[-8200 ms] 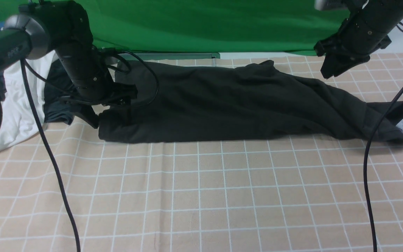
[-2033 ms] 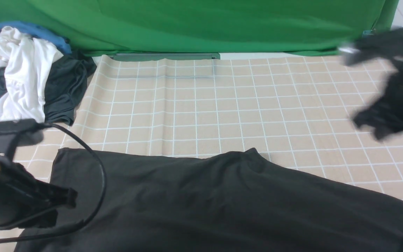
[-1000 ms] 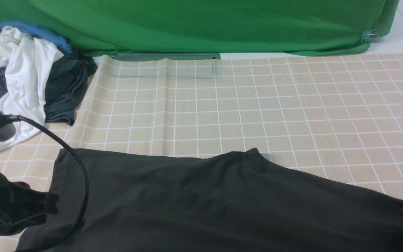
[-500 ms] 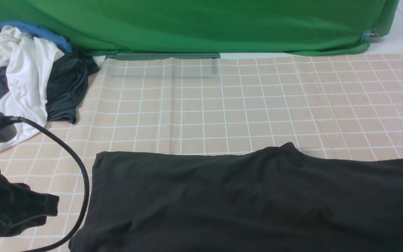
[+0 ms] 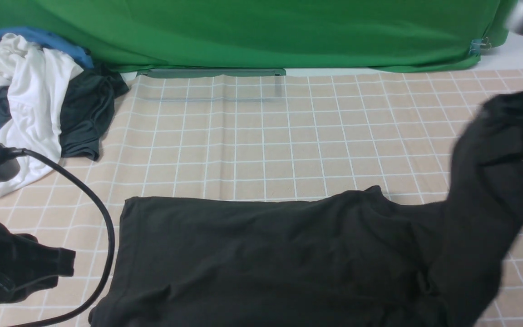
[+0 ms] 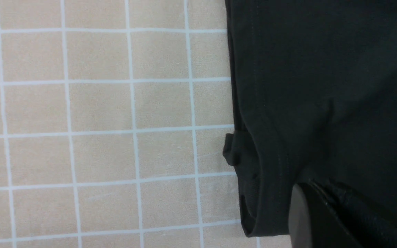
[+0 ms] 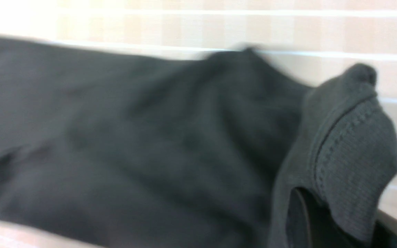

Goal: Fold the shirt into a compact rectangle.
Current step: 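Fold the right end of the dark garment over onto its left end with the right gripper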

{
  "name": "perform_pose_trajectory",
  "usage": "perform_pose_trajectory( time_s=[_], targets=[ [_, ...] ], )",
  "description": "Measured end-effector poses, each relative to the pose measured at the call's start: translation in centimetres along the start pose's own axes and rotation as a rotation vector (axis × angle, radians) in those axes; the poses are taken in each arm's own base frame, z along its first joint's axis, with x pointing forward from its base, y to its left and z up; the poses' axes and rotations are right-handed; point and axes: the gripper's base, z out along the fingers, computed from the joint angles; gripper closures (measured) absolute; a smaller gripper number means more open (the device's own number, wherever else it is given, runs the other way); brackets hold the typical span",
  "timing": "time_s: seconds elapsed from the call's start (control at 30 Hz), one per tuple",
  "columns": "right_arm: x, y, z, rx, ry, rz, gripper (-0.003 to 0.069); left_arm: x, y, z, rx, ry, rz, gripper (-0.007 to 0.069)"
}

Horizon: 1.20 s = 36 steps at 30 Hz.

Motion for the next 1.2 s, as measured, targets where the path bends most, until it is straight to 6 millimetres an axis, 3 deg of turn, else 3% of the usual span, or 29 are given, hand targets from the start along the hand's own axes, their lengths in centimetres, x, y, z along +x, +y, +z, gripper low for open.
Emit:
perform_pose_trajectory(
  time_s=[0.2, 0.33, 0.37, 0.4, 0.5, 0.8, 0.9, 1.03, 1.1, 1.2],
  targets=[
    [0.5, 7.5, 2.5, -0.14, 0.031, -0.114, 0.0567, -1.4, 0.3, -1.9, -0.068, -0.066, 0.0, 0.0606],
    [1.1, 12.6, 5.6, -0.23, 0.064, -0.18, 0.0567, -2.1, 0.2, -3.1, -0.072, -0.1, -0.008, 0.0606],
    [1.3, 13.0, 6.0, -0.235, 0.071, -0.188, 0.0567, -2.1, 0.2, -3.1, -0.071, -0.102, -0.008, 0.0606],
    [1.5, 14.9, 7.4, -0.261, 0.081, -0.208, 0.0567, -2.1, 0.2, -3.3, -0.07, -0.099, -0.011, 0.0606],
    [2.2, 17.9, 10.4, -0.295, 0.119, -0.237, 0.0567, -2.0, 0.2, -3.3, -0.071, -0.082, -0.013, 0.0606],
    [3.8, 24.1, 18.2, -0.328, 0.19, -0.3, 0.055, -1.9, 0.2, -3.2, -0.073, -0.073, -0.016, 0.0606],
    [4.2, 25.4, 20.3, -0.34, 0.184, -0.3, 0.0496, -1.9, 0.2, -3.2, -0.073, -0.073, -0.016, 0.0606],
    [4.6, 26.4, 22.6, -0.347, 0.185, -0.294, 0.0318, -1.9, 0.2, -3.2, -0.073, -0.071, -0.017, 0.0606],
    [4.5, 26.7, 22.7, -0.352, 0.183, -0.31, 0.0223, -1.9, 0.2, -3.2, -0.073, -0.07, -0.017, 0.0606],
    [3.4, 26.8, 21.4, -0.356, 0.176, -0.434, 0.0154, -1.9, 0.2, -3.2, -0.073, -0.07, -0.017, 0.0606]
  ],
)
